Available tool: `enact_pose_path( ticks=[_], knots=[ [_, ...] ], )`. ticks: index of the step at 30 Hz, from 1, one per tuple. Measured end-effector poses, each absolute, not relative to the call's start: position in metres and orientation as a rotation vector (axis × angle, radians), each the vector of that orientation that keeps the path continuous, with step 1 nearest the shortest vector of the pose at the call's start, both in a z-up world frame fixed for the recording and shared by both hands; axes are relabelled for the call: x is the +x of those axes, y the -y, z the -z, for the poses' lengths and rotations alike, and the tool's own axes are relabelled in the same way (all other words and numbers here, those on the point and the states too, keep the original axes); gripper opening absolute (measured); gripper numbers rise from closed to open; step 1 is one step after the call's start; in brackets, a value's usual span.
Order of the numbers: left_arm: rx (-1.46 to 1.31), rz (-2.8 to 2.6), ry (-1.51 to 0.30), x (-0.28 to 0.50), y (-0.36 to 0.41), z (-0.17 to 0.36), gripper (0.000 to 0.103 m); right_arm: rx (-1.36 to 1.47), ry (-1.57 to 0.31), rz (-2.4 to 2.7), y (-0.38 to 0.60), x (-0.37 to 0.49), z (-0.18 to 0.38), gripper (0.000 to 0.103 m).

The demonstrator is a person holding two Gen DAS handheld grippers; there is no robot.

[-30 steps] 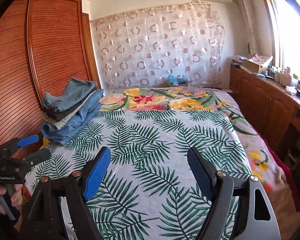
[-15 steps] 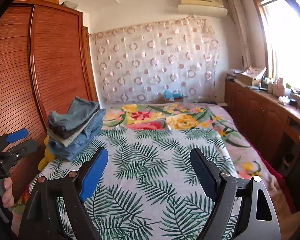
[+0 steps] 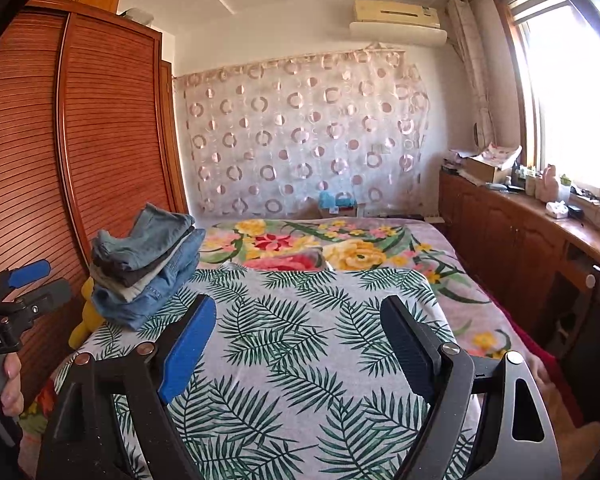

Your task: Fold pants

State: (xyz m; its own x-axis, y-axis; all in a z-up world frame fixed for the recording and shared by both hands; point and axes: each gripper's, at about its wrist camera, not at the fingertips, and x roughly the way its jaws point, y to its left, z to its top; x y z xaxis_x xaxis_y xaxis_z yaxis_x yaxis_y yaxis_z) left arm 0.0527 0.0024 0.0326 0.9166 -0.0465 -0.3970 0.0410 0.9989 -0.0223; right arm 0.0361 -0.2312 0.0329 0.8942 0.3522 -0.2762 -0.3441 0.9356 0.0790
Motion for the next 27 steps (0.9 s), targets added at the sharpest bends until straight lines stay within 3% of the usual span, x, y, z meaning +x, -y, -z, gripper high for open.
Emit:
enact_pose_path(
  ticks=[27],
  knots=[
    [-0.016, 0.040, -0.406, 0.0532, -0.0054, -0.0291, 0.103, 0.022, -0.280, -0.372, 0.2375, 0.0349, -0.0308, 0.086]
  ],
)
